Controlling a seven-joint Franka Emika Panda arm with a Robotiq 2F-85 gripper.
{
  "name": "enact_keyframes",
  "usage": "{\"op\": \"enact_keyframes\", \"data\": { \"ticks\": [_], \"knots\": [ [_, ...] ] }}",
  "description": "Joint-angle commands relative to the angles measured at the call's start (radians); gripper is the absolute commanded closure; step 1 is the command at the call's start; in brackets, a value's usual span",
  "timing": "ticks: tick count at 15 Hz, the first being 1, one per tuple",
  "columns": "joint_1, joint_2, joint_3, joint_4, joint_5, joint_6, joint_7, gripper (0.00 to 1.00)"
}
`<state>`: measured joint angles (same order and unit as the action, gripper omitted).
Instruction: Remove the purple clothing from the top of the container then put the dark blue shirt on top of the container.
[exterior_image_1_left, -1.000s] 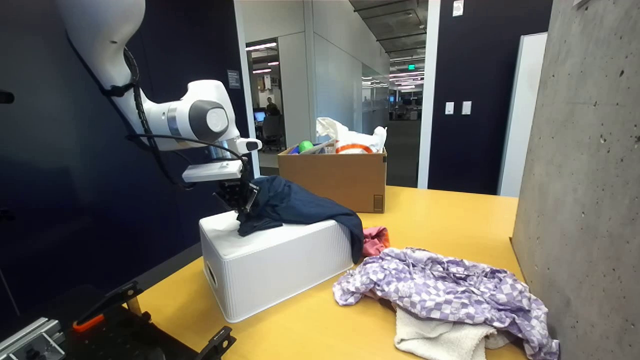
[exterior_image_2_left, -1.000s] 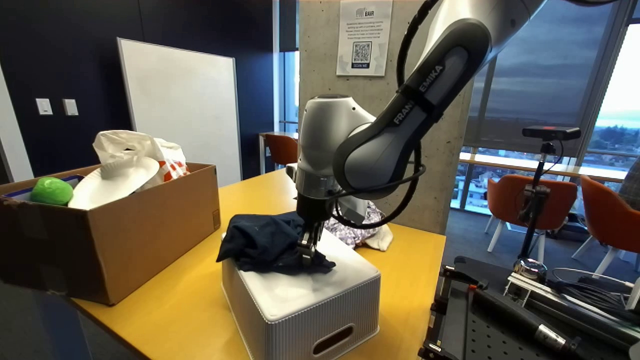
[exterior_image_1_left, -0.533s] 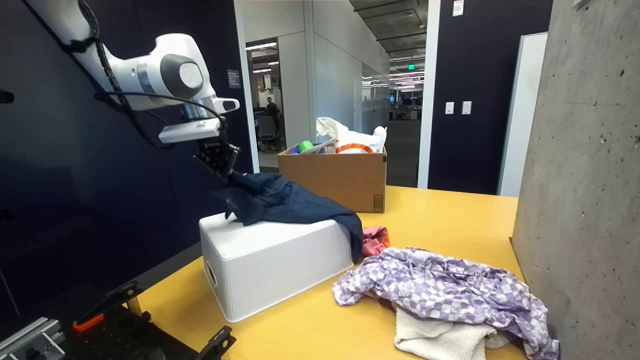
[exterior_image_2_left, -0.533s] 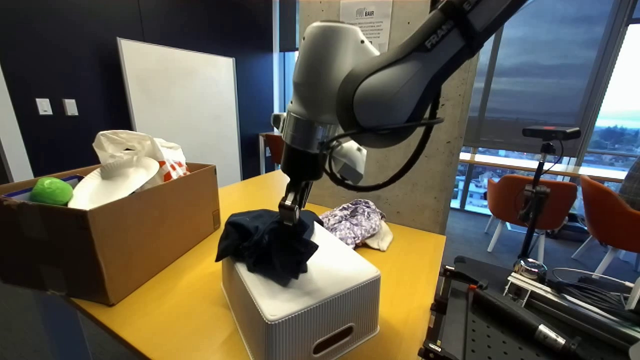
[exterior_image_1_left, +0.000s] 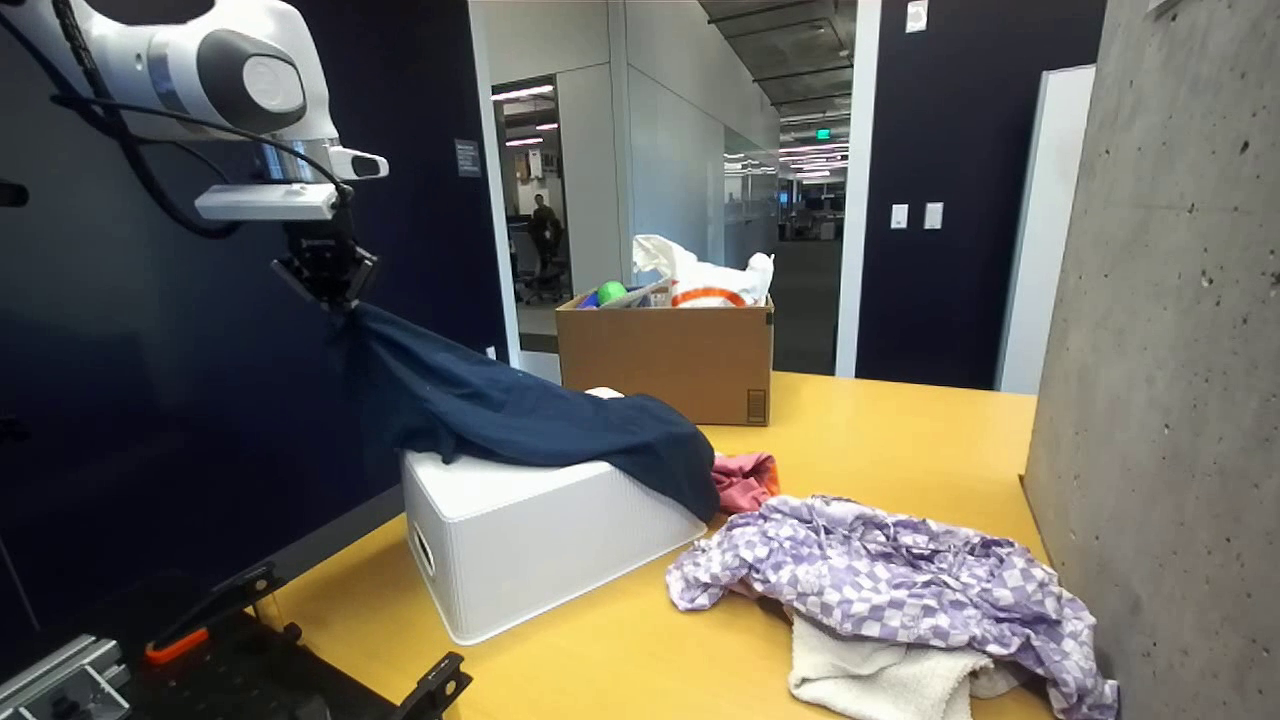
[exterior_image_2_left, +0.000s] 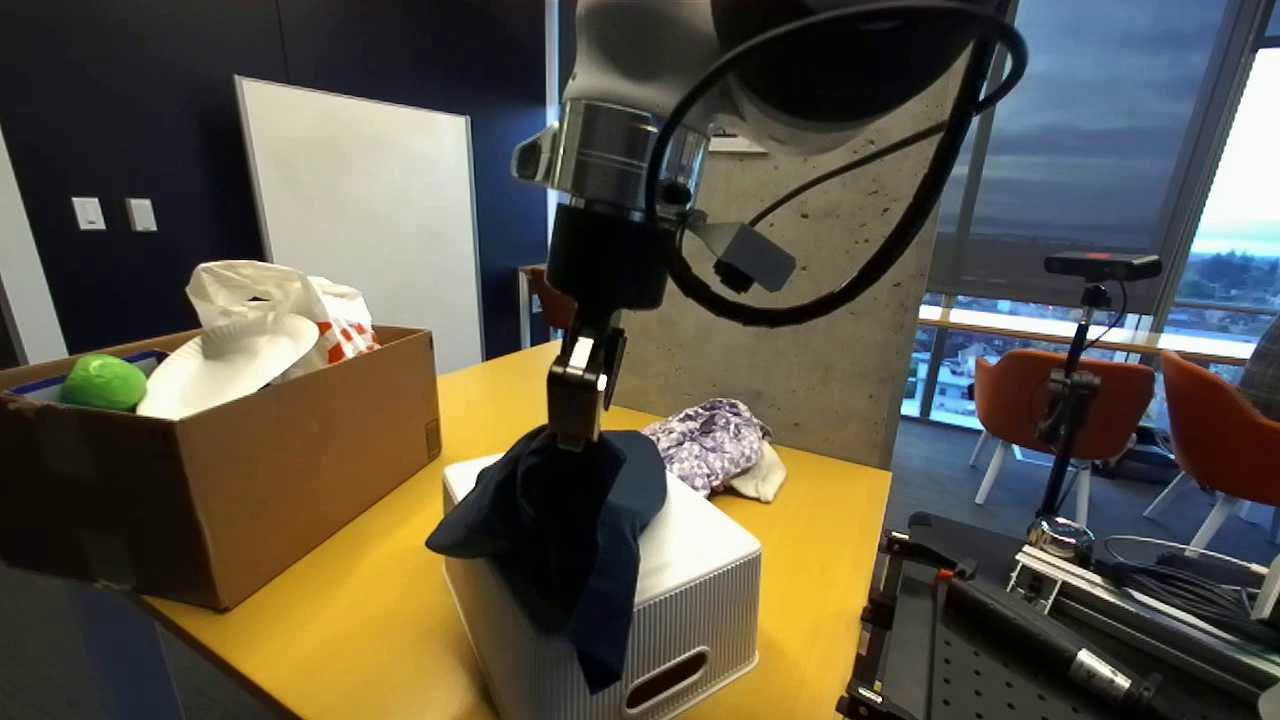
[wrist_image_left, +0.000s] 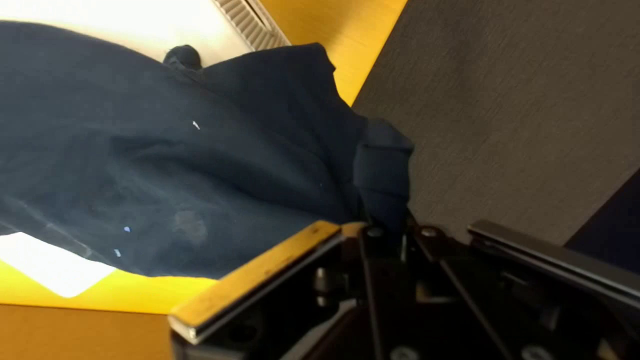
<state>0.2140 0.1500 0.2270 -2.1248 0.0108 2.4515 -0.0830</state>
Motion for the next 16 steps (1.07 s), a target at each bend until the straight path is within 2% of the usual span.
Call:
{"op": "enact_keyframes", "data": {
  "ticks": [1, 2, 3, 4, 12, 16],
  "knots": [
    [-0.002, 0.015, 0.015, -0.004, 0.025, -0.010, -0.071, 0.98],
    [-0.006, 0.027, 0.012, -0.003, 0.019, -0.003, -0.074, 0.68],
    [-0.010, 0.034, 0.010, 0.000, 0.025, -0.007, -0.078, 0.68],
    [-0.015, 0.039, 0.010, 0.001, 0.032, -0.010, -0.084, 0.62],
    [-0.060, 0.037, -0.034, -0.014, 0.023, -0.037, -0.038, 0.03],
    [-0.102, 0.032, -0.079, -0.063, 0.009, -0.046, -0.035, 0.00]
  ]
}}
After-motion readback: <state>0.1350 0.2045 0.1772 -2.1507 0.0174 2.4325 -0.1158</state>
